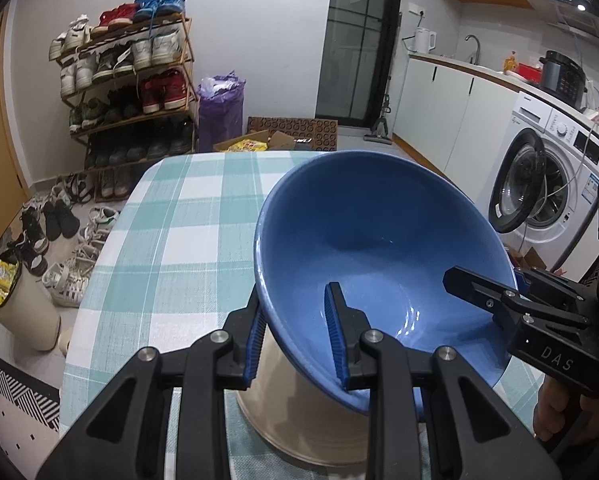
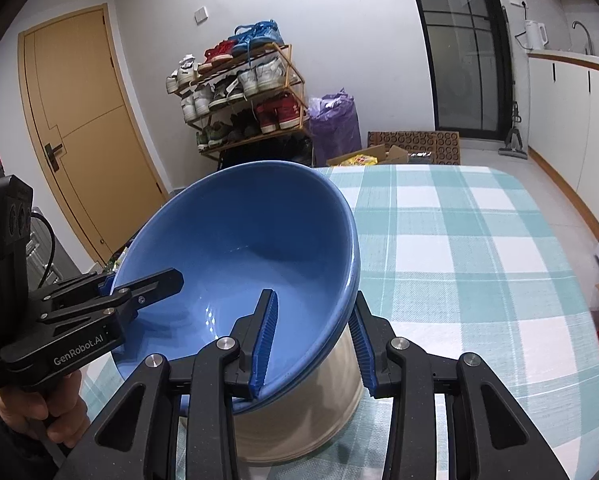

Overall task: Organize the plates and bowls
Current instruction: 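Lift the nested bowls and carry them over the cream plate stack, then lower the nested bowls onto the cream plates and open both tools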

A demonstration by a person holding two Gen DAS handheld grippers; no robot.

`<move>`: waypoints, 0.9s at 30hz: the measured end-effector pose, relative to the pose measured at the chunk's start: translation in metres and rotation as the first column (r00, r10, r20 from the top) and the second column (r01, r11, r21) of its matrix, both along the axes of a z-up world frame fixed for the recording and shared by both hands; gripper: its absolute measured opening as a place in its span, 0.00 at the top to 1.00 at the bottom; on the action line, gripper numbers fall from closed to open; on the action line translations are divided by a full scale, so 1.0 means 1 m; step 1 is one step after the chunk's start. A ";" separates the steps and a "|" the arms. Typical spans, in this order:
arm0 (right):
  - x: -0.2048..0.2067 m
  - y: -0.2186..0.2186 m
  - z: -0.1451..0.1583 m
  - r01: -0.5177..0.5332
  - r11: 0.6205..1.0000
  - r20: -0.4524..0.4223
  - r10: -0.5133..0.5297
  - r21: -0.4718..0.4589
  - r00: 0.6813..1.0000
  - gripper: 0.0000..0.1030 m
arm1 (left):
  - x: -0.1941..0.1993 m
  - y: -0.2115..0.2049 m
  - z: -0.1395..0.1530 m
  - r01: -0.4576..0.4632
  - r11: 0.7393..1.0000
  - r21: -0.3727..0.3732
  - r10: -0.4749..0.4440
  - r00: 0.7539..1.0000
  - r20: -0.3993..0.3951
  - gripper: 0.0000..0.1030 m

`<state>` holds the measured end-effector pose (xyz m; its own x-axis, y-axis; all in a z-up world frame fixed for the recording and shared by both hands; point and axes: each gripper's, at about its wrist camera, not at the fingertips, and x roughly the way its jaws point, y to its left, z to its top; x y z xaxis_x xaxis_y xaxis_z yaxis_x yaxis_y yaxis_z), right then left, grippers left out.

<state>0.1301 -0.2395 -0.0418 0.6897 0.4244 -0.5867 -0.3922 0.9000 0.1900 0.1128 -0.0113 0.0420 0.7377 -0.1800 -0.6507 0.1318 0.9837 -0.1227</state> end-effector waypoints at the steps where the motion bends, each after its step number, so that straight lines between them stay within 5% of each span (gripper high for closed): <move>1: 0.002 0.001 -0.003 -0.003 1.000 -0.007 0.003 -0.003 1.000 0.65 | 0.002 0.001 -0.003 -0.004 1.000 -0.001 0.004 1.000 -0.006 0.74; 21: 0.036 0.011 -0.029 -0.015 1.000 -0.067 0.013 -0.027 0.998 0.64 | 0.022 0.010 -0.026 -0.018 1.000 -0.018 0.017 0.998 -0.054 0.73; 27: 0.037 0.014 -0.027 -0.025 0.999 -0.063 0.023 -0.028 0.998 0.61 | 0.021 0.009 -0.025 -0.004 1.000 -0.004 0.004 0.999 -0.043 0.60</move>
